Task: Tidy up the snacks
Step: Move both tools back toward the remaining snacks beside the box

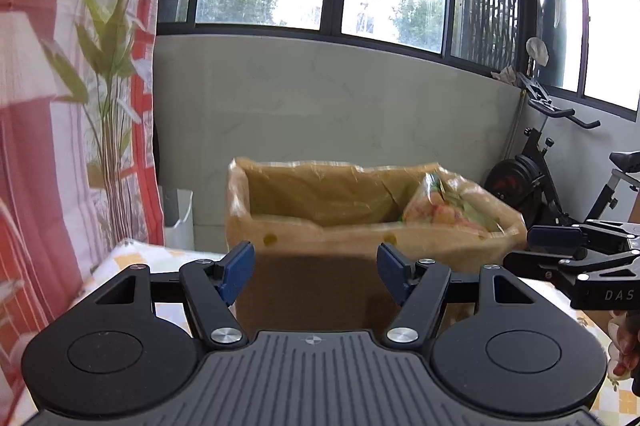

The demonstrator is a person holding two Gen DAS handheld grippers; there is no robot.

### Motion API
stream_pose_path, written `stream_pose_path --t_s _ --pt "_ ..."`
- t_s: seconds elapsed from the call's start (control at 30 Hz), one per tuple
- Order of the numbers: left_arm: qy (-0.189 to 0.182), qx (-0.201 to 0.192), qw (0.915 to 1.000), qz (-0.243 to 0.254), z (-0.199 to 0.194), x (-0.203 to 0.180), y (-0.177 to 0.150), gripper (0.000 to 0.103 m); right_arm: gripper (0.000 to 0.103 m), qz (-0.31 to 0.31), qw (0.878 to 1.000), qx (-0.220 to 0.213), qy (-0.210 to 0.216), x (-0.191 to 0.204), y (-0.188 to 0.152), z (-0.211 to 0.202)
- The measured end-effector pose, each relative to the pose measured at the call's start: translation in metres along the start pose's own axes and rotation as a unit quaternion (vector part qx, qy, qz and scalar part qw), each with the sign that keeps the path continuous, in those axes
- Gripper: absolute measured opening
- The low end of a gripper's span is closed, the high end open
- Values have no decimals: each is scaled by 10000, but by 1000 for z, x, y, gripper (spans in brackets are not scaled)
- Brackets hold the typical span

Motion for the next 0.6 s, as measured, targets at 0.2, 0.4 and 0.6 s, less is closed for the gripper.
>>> stream_pose_path --t_s 0.2,0.4,0.6 --pt "25 243 9997 -78 -5 -8 -35 70 69 100 9998 107 -151 -15 -25 -17" --pt "-22 597 9981 -166 1 -12 -69 70 69 137 9987 353 -347 -27 -59 -25" --pt "-105 804 9966 -138 3 -20 -93 70 69 459 9951 757 -430 -33 -106 -31"
Point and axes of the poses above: each gripper's, at about its wrist camera, not at the fingertips, and z roughly the way its jaws point, x to its left, y to its top, the point moved 9 cm from there along z, roughly the way its jaws point, and after that the axes turned 4 degrees about y, right-handed, at the moved point
